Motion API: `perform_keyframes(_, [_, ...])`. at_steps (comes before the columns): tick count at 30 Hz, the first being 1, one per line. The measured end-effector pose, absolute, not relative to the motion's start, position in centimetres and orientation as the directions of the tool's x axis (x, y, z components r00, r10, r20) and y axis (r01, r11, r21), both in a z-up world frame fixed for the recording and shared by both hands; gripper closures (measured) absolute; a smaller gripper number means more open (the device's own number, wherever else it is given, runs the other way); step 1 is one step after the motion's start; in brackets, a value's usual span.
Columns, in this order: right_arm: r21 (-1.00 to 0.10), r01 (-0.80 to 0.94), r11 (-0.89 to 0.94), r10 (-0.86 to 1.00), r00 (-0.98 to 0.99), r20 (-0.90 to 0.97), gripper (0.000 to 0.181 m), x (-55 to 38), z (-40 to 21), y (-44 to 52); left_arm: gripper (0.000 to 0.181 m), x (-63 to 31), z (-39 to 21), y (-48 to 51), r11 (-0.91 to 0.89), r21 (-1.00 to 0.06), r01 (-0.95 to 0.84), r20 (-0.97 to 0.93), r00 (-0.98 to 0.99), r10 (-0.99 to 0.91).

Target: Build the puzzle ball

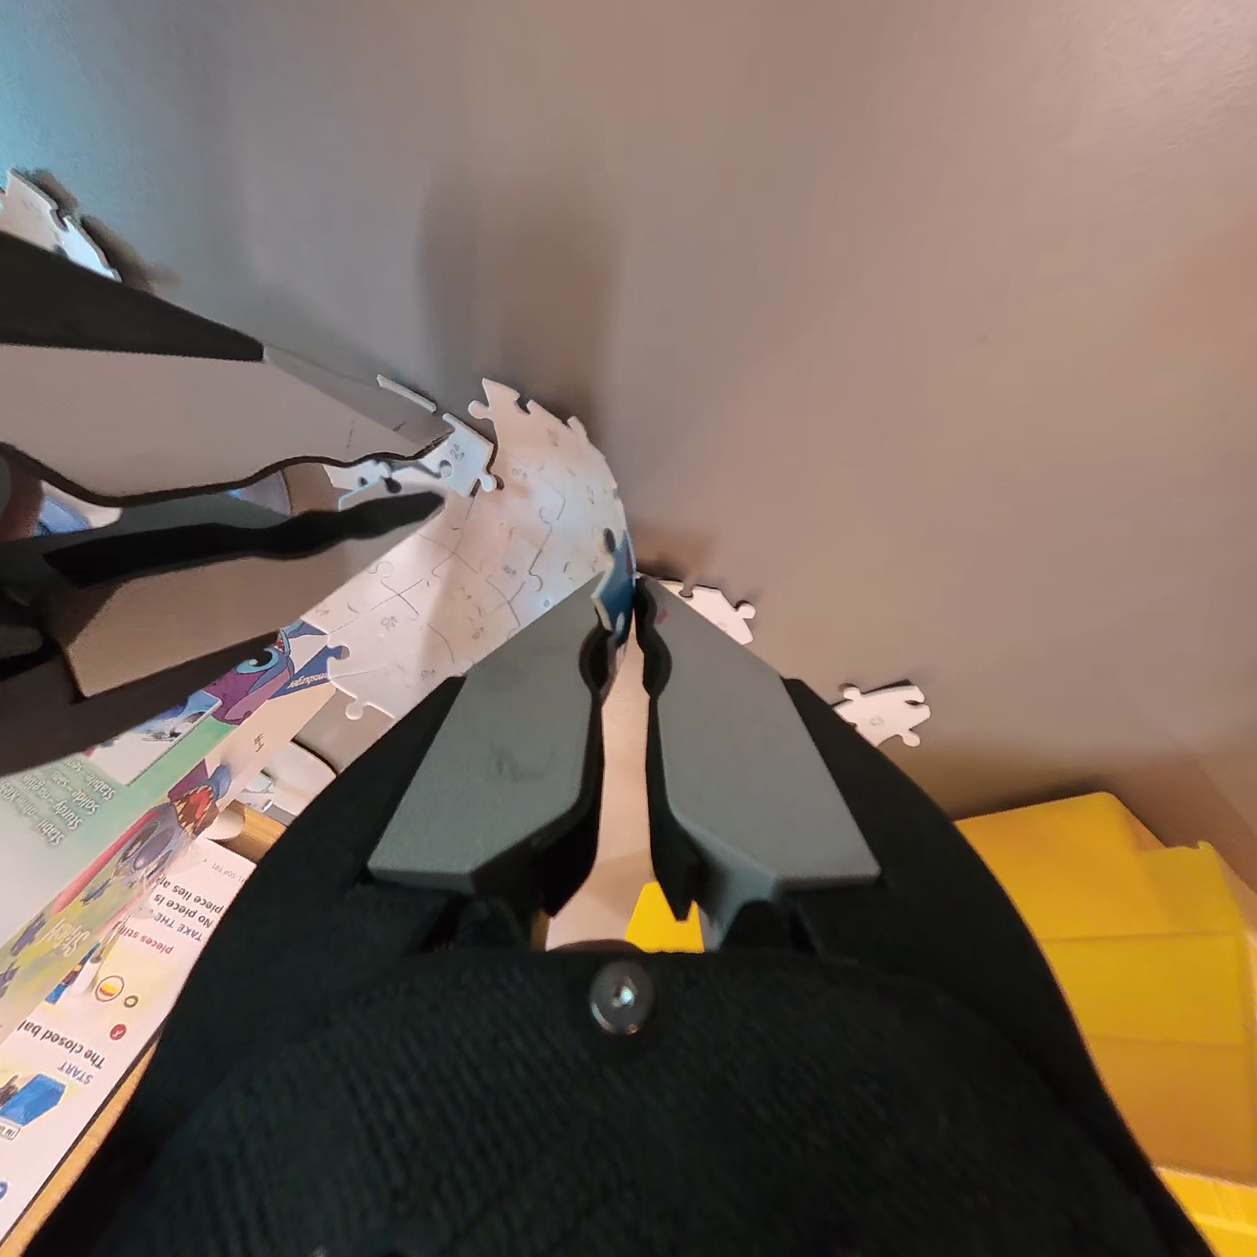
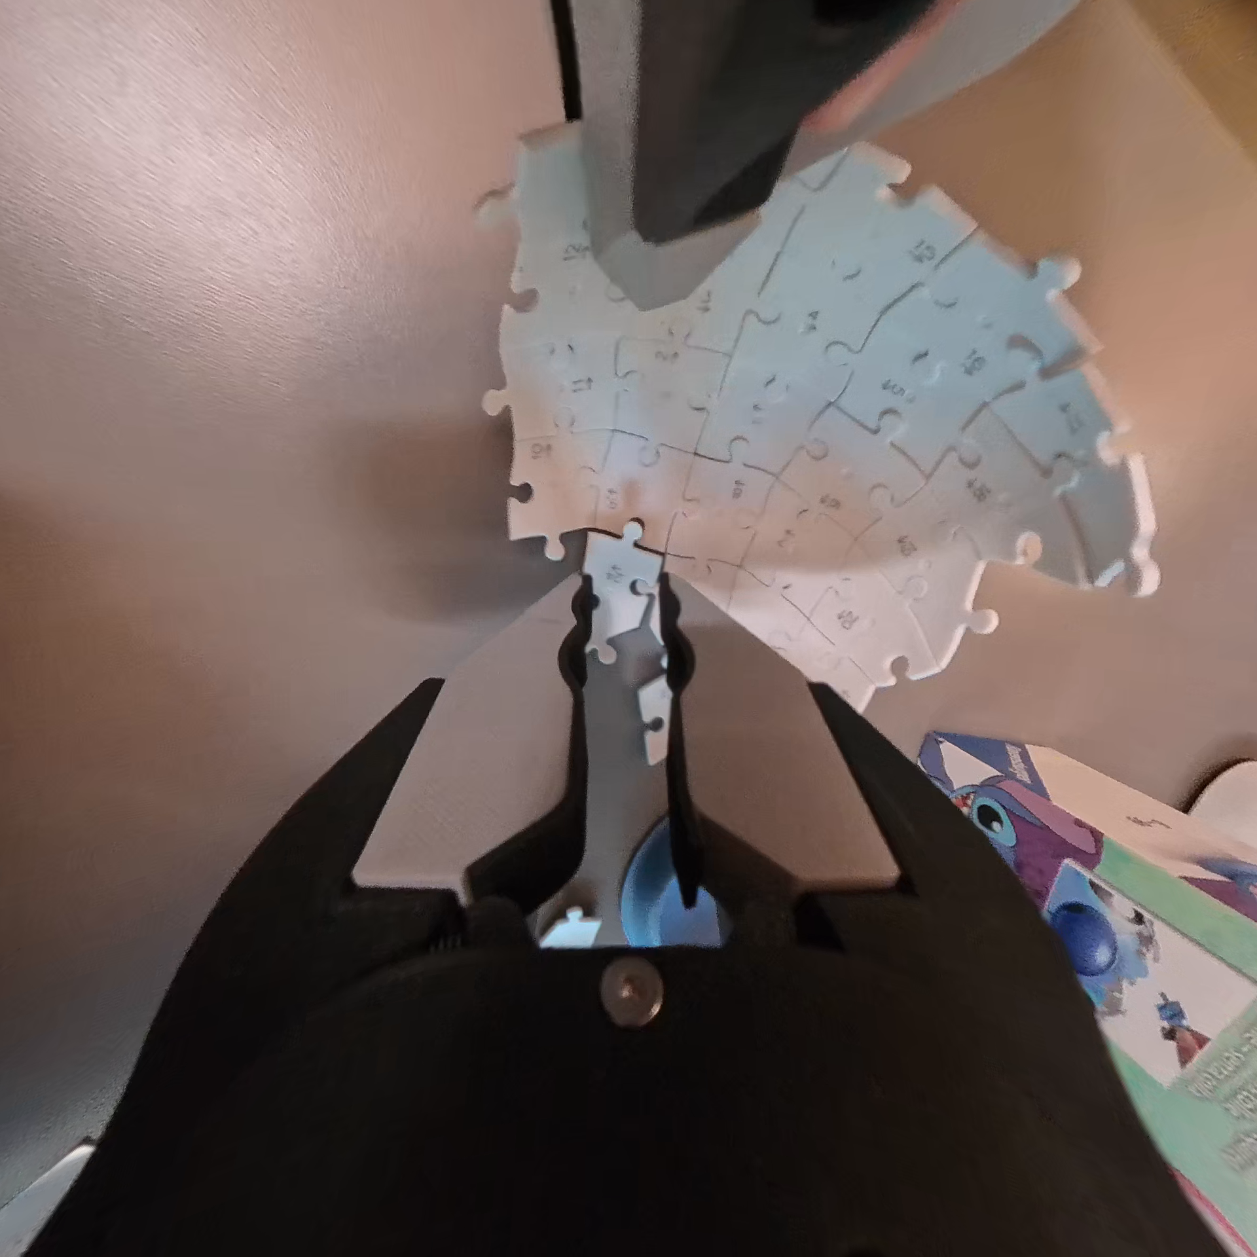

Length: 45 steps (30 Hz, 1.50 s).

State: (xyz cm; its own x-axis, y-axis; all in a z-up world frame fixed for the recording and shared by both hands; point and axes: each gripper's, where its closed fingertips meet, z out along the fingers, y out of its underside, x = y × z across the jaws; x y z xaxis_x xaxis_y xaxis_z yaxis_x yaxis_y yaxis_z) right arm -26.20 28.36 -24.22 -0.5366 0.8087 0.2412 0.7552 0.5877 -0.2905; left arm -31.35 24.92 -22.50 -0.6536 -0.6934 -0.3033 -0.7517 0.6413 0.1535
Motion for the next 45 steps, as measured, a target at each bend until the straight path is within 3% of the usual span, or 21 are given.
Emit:
perform_keyframes(6, [-0.329, 0.753, 0.569, 0.822, -0.525, 0.22, 0.181, -26.32, -24.45, 28.05, 0.18, -31.2, -22.52, 24.86, 0.645, 0.154, -0.749, -0.304, -0.657, -0.69])
perform_keyframes(30, [-0.276, 0.772, 0.573, 0.82, -0.542, 0.187, 0.181, -26.82, -24.79, 28.49, 0.179, -31.01, -22.35, 24.93, 0.639, 0.125, -0.759, -0.332, -0.639, -0.694])
perform_keyframes(37, [-0.372, 0.799, 0.472, 0.881, -0.443, 0.167, 0.181, -26.78, -24.74, 28.63, 0.177, -30.87, -22.26, 24.98, 0.64, 0.126, -0.758, -0.351, -0.638, -0.686])
perform_keyframes(45, [-0.277, 0.909, 0.312, 0.948, -0.318, 0.027, 0.181, -26.88, -24.72, 28.76, 0.176, -30.75, -22.13, 25.04, 0.635, 0.13, -0.762, -0.354, -0.633, -0.688])
